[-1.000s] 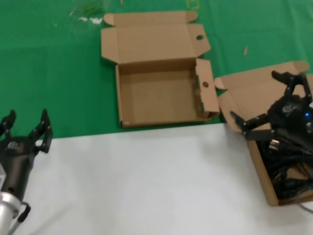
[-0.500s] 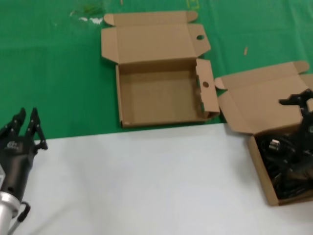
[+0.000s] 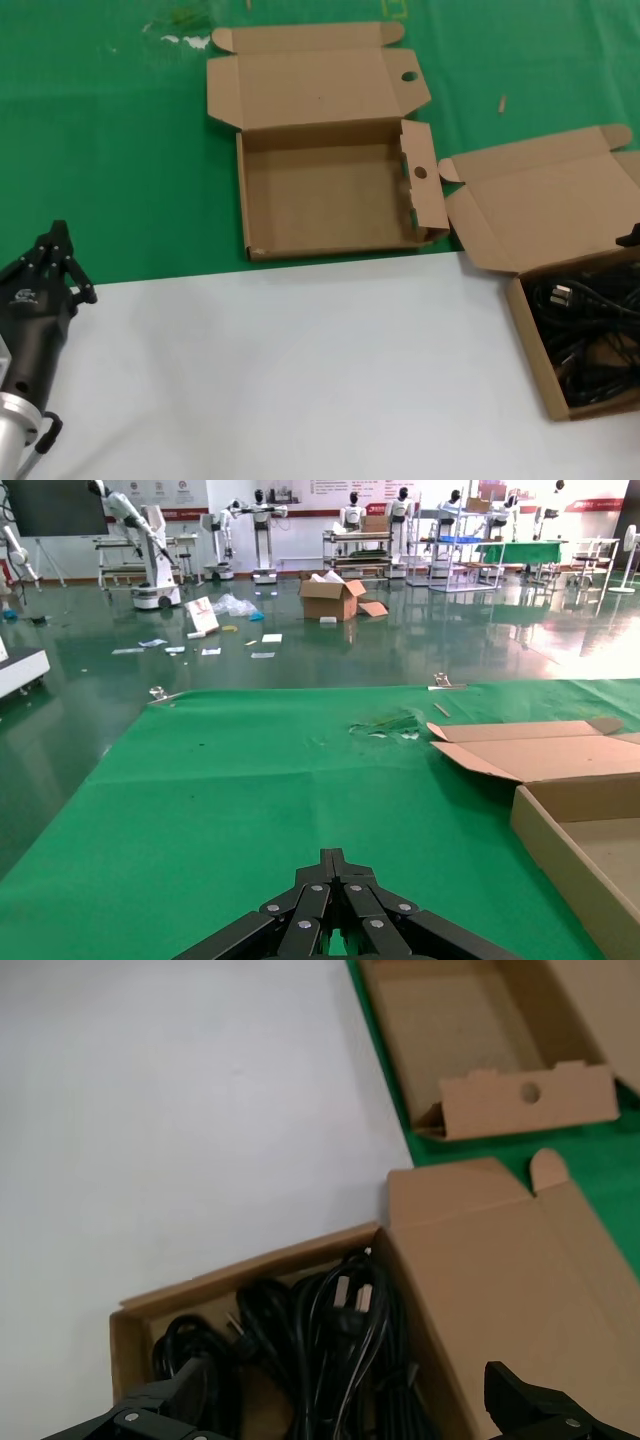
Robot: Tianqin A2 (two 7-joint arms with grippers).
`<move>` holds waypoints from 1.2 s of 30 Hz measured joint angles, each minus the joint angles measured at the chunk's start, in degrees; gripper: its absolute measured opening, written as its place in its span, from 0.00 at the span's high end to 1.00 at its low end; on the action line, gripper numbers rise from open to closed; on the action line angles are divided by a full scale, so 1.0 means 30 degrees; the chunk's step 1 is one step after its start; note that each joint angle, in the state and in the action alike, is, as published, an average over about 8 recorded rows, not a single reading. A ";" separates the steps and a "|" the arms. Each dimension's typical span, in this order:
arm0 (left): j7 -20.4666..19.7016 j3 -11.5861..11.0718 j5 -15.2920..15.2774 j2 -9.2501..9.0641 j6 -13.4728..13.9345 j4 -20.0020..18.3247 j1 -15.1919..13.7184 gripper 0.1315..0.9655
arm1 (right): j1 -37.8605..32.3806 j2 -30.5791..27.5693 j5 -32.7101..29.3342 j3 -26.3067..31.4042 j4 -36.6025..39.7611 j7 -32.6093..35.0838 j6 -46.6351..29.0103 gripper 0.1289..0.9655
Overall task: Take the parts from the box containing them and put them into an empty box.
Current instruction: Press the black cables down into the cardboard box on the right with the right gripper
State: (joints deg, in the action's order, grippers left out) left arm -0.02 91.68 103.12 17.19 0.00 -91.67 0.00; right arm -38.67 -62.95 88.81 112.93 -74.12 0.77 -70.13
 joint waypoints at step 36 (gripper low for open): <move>0.0000 0.0000 -0.0001 0.0000 0.0000 0.0000 0.0000 0.99 | -0.1591 0.2332 -0.1992 0.0351 0.4042 0.2576 -0.0576 0.52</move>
State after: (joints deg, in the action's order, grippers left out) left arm -0.02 91.68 103.12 17.19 0.00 -91.67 0.00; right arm -43.45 -55.96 82.84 113.99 -62.00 8.50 -71.86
